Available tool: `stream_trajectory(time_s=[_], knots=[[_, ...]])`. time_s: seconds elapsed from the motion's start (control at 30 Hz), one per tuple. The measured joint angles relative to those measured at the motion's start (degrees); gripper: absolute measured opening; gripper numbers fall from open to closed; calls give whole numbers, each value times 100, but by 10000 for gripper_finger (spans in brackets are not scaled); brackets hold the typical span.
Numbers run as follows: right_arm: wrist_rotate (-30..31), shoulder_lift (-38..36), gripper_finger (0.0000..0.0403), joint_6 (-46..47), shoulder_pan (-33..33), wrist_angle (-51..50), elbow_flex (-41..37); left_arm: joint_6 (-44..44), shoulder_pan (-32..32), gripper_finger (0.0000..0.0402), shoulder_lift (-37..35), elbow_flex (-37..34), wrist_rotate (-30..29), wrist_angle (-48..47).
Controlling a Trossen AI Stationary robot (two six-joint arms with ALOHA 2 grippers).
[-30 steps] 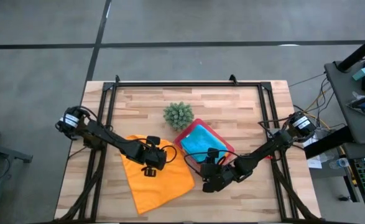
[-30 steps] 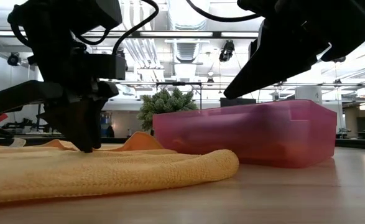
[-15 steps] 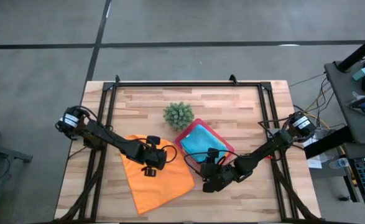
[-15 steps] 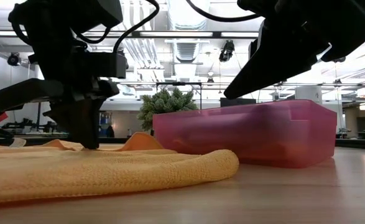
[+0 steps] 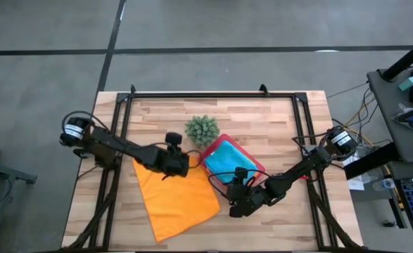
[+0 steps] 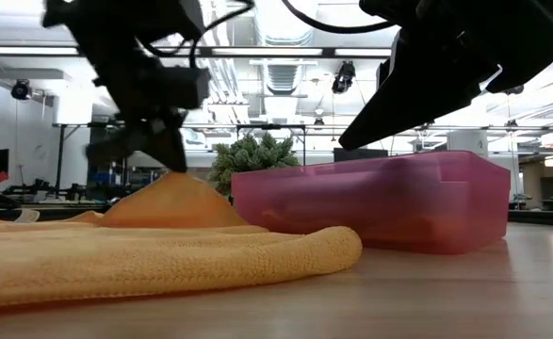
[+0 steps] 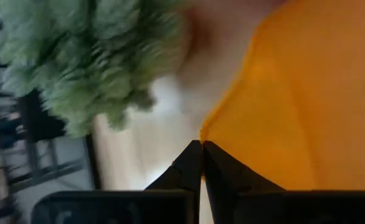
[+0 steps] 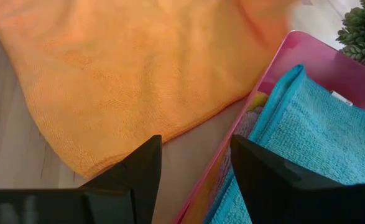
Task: Fold microfiber towels
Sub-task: Fold the orange microfiber cloth
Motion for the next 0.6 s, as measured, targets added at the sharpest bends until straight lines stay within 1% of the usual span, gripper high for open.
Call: stream_trajectory(time_s=[0.13,0.23,0.33,0.5,0.6], knots=[[0,0,183,0,0,-5,0,424,476,0,53,-69,-63,-8],[0,0,183,0,0,-11,0,468,791,0,88,-184,-65,16],[0,0,183,-22,0,-9,0,599,1028,0,88,-322,-86,348],[0,0,183,-38,0,-12,0,1222,1152,0,88,-387,-95,900],[0,0,183,-37,0,-11,0,1619,1181,1,88,-387,-91,1054]])
